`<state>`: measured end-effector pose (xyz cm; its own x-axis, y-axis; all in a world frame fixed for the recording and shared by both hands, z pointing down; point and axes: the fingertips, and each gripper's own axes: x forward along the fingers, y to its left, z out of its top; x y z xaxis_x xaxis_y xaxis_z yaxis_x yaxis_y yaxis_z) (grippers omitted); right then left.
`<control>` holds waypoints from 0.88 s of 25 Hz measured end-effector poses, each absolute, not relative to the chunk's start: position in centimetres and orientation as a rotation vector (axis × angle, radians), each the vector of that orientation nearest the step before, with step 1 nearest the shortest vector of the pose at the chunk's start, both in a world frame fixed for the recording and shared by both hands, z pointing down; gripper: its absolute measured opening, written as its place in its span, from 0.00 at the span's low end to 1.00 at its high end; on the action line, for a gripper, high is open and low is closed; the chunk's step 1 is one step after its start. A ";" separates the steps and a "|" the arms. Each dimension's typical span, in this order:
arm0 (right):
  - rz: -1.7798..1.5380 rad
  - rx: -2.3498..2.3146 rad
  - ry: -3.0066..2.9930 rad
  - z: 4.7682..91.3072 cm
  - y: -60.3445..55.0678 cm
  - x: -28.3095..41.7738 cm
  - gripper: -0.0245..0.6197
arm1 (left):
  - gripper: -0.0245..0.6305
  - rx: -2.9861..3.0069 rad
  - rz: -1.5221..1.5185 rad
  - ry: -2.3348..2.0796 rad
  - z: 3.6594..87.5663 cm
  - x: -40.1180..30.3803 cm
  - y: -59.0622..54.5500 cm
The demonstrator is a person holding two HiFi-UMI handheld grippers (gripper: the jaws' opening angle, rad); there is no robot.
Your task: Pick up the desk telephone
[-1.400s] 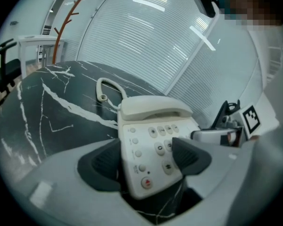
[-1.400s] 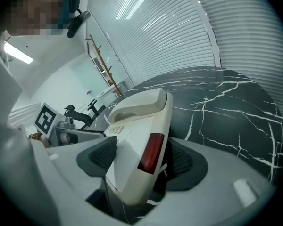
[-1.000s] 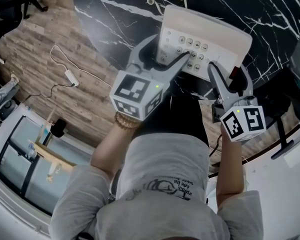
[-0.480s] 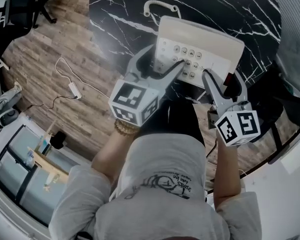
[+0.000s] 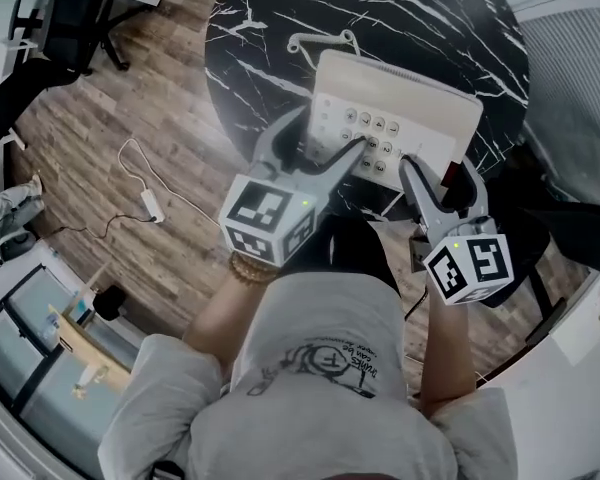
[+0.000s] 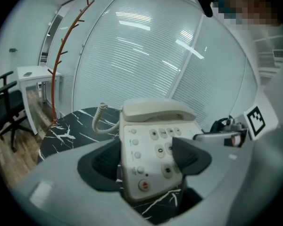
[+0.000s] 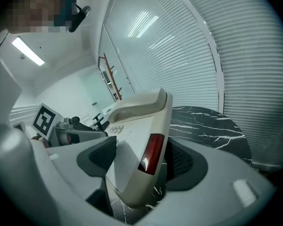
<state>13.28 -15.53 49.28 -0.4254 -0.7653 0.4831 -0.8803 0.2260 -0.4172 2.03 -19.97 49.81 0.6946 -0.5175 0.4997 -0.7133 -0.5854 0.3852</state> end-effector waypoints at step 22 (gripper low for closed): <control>0.818 1.669 -2.404 33.0 -13.5 13.6 0.53 | 0.56 2.432 0.332 -1.014 33.5 2.4 -17.8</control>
<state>13.61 -13.50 32.99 -0.3932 -0.8389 0.3764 -0.8943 0.2538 -0.3685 2.41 -17.84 33.48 0.6957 -0.6007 0.3939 -0.7174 -0.6097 0.3372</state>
